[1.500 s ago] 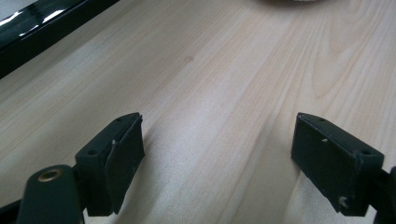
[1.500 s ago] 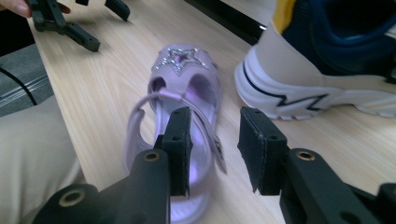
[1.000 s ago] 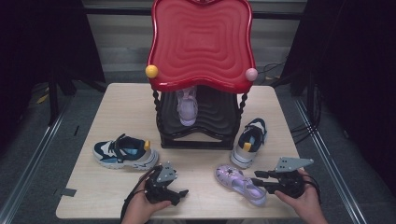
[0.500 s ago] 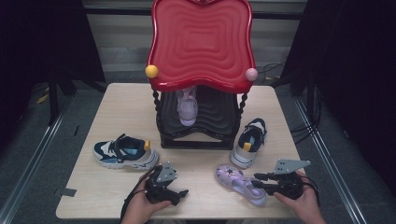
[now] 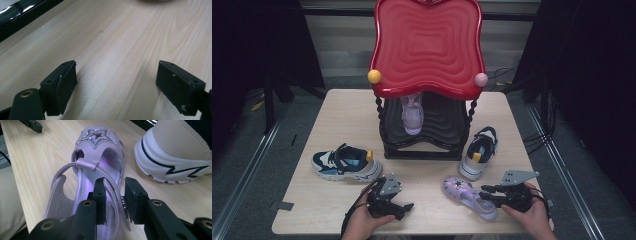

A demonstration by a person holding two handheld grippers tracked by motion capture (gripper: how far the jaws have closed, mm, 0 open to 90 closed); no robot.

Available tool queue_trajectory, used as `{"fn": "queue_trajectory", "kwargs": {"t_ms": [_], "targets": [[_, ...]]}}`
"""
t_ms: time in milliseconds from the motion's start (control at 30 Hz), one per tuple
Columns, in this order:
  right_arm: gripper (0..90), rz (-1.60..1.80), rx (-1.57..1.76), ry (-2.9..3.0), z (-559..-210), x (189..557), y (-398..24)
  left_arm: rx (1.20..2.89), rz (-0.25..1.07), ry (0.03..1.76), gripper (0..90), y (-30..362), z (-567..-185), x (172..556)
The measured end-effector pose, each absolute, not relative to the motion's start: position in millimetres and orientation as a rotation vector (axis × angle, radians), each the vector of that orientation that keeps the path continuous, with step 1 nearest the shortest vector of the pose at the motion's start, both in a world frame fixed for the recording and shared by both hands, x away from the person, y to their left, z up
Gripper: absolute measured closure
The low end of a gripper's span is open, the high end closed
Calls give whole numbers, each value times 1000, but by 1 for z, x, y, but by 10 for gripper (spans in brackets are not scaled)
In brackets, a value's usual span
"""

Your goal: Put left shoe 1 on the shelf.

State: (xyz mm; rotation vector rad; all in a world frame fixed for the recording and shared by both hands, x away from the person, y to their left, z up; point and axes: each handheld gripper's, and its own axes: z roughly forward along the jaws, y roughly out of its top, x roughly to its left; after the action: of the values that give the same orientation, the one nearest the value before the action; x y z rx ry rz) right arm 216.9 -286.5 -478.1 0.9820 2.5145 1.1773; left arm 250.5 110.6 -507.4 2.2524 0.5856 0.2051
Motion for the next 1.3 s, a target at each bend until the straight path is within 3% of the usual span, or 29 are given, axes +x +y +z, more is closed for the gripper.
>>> {"fn": "queue_trajectory", "kwargs": {"t_ms": [500,867,1300], "targets": [[730,1204,993,2496,-482,218,-289,2251,205,581,165,110,-508,251],[822,1183,910,2483,-479,216,-285,2259,204,573,165,111,-507,251],[831,1187,872,2427,-472,214,-283,2260,204,572,165,111,-507,251]]}}
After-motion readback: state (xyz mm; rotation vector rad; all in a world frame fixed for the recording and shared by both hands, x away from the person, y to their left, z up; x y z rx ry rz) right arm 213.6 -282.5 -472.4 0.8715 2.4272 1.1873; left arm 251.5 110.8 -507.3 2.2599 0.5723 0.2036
